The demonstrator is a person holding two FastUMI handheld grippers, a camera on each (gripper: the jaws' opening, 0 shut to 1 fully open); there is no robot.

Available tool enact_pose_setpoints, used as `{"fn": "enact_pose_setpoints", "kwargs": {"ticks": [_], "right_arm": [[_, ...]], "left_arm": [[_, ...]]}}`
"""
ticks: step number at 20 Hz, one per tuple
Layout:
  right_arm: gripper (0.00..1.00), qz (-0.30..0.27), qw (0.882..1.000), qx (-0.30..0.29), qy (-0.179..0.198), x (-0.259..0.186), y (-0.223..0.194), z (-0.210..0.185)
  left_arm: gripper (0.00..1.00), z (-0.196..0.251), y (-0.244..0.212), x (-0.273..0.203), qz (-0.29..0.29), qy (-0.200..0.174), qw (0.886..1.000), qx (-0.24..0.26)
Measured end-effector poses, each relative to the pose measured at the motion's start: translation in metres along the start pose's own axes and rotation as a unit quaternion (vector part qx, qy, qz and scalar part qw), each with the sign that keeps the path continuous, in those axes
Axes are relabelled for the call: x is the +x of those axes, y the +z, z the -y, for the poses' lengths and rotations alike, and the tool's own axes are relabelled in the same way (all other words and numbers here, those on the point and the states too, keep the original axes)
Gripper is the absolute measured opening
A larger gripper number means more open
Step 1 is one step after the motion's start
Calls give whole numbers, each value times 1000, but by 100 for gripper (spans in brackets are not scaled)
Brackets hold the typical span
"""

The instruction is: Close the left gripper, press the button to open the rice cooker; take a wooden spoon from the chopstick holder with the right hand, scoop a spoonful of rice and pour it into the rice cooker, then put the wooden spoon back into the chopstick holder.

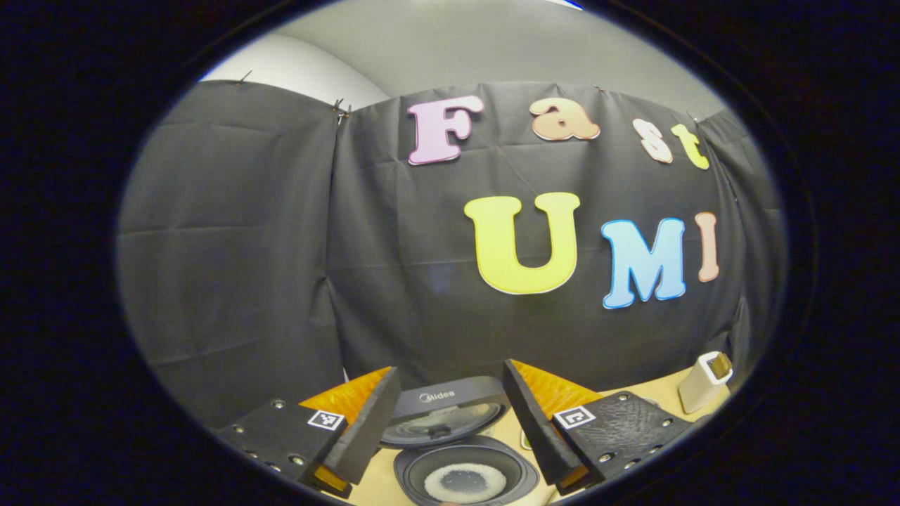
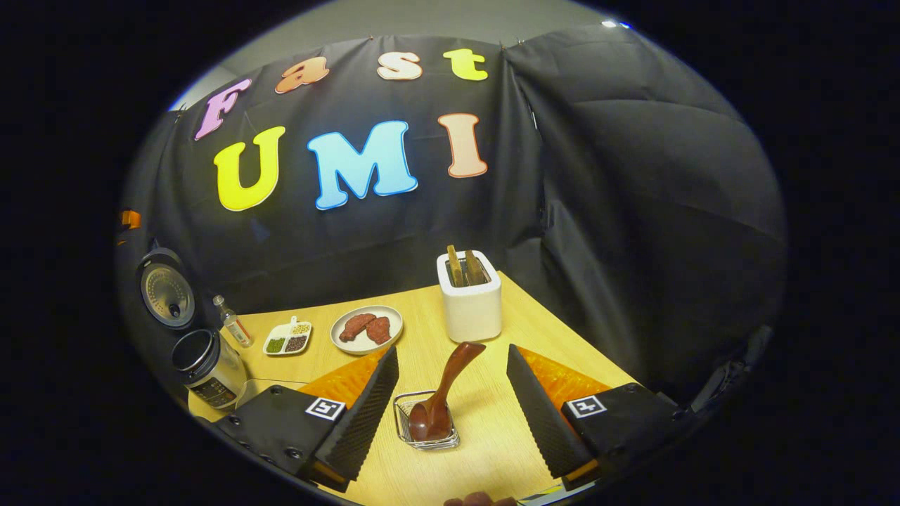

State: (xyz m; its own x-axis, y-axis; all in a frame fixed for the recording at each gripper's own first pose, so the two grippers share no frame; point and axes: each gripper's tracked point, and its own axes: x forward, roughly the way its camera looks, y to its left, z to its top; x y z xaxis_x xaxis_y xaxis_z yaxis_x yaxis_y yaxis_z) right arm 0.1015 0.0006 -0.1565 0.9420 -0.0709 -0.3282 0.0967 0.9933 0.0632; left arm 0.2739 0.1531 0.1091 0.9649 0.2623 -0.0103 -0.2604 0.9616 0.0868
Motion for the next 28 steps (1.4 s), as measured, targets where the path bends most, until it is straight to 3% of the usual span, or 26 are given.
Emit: {"fn": "enact_pose_setpoints", "kwargs": {"ticks": [5, 12, 19, 24, 25, 26, 27, 28], "right_arm": [[98, 23, 997, -63, -34, -39, 19, -18], [98, 48, 998, -25, -44, -71, 39, -35], [98, 41, 998, -33, -43, -72, 31, -36], [98, 33, 999, -28, -29, -64, 27, -28], [94, 31, 999, -27, -25, -61, 25, -27], [99, 28, 999, -26, -21, -57, 24, -25], [94, 24, 999, -25, -16, -55, 23, -23], [98, 21, 999, -26, -10, -51, 21, -22]], "left_arm": [[92, -19, -47, 74, -43, -20, 998, -28], [93, -21, -78, 107, -72, -35, 995, -54], [96, -2, -103, 69, -132, -37, 988, -72], [95, 18, -132, 30, -190, -43, 976, -98], [95, 22, -139, 22, -201, -44, 973, -102], [95, 27, -147, 14, -212, -44, 970, -107], [95, 32, -157, 6, -224, -43, 968, -110], [94, 35, -164, 0, -234, -42, 965, -112]]}}
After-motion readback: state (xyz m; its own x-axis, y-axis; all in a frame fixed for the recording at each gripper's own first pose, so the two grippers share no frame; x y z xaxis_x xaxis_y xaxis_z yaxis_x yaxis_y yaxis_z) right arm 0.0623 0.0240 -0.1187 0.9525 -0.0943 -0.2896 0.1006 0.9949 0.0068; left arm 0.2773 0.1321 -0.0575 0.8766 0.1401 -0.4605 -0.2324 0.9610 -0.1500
